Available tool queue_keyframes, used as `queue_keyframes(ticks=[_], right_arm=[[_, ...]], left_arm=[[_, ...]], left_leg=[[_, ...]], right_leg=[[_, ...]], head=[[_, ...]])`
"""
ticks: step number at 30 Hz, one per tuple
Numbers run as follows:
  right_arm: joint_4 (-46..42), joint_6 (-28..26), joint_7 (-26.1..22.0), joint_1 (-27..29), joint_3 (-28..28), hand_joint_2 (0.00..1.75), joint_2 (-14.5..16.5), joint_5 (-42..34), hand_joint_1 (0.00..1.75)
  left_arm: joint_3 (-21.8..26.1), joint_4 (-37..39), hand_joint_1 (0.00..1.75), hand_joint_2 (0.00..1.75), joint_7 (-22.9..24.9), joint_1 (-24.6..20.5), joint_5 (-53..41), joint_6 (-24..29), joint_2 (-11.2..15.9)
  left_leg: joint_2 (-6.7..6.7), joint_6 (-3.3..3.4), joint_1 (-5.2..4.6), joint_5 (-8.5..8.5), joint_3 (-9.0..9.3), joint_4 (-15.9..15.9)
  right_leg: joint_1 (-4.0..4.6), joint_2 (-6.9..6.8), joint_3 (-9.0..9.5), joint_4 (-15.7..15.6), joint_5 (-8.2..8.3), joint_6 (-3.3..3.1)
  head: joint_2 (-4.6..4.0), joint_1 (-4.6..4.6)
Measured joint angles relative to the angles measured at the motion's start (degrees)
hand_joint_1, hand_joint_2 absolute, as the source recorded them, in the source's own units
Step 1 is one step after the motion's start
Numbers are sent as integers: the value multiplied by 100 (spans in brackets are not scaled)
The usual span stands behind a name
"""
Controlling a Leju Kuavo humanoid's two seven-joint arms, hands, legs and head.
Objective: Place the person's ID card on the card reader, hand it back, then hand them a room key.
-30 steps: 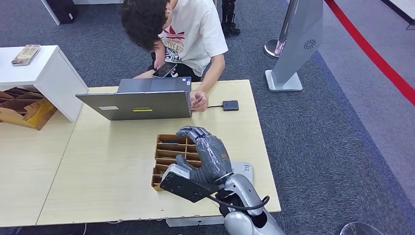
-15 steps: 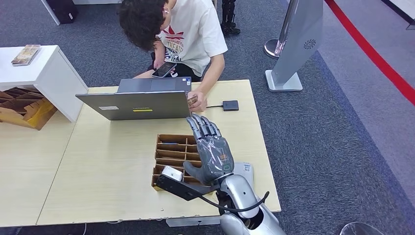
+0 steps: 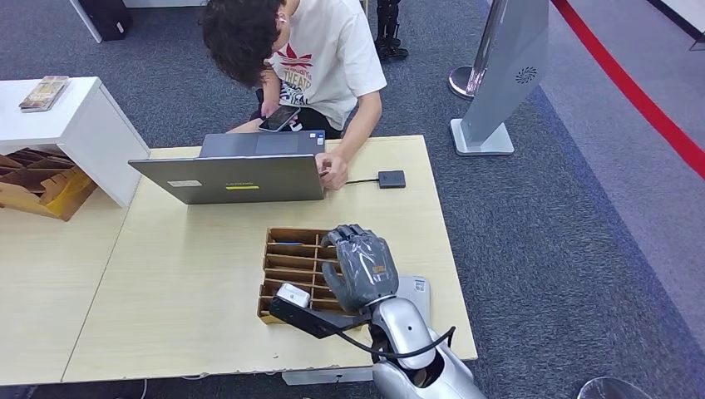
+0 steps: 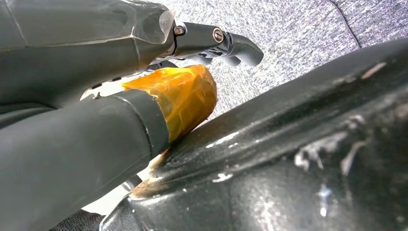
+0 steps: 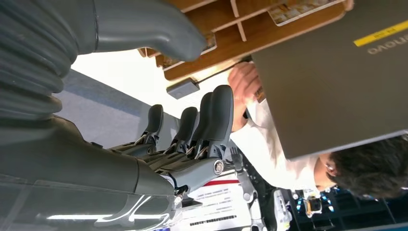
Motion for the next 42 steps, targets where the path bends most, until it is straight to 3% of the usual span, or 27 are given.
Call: queue_keyframes(ticks=[4,16,22,34,42], right_arm=[[153,13,51,-6,-7,175,1,91,76],[439,19,115,-41,-19,175,5,185,79],[517,43,125,-77,-26,175,11,209,111],[961,-31,126,-378,-155,175,55,150,111],[1137,-15,199,-571,-298,175,120,137,124]], left_arm=[[0,0,0,0,7,-1,-5,-3,0],[0,0,0,0,8,-2,-8,-5,0],[0,0,0,0,21,-4,-20,-5,0],[0,0,0,0,58,-14,-90,-12,0],[0,0,0,0,96,-25,-143,-17,0]], left_leg=[[0,0,0,0,0,0],[0,0,0,0,0,0],[0,0,0,0,0,0],[0,0,0,0,0,0],[0,0,0,0,1,0]], right_leg=[[0,0,0,0,0,0],[0,0,0,0,0,0],[0,0,0,0,0,0],[0,0,1,0,1,0],[0,0,1,0,1,0]], head=[[0,-1],[0,0],[0,-1],[0,0],[0,0]])
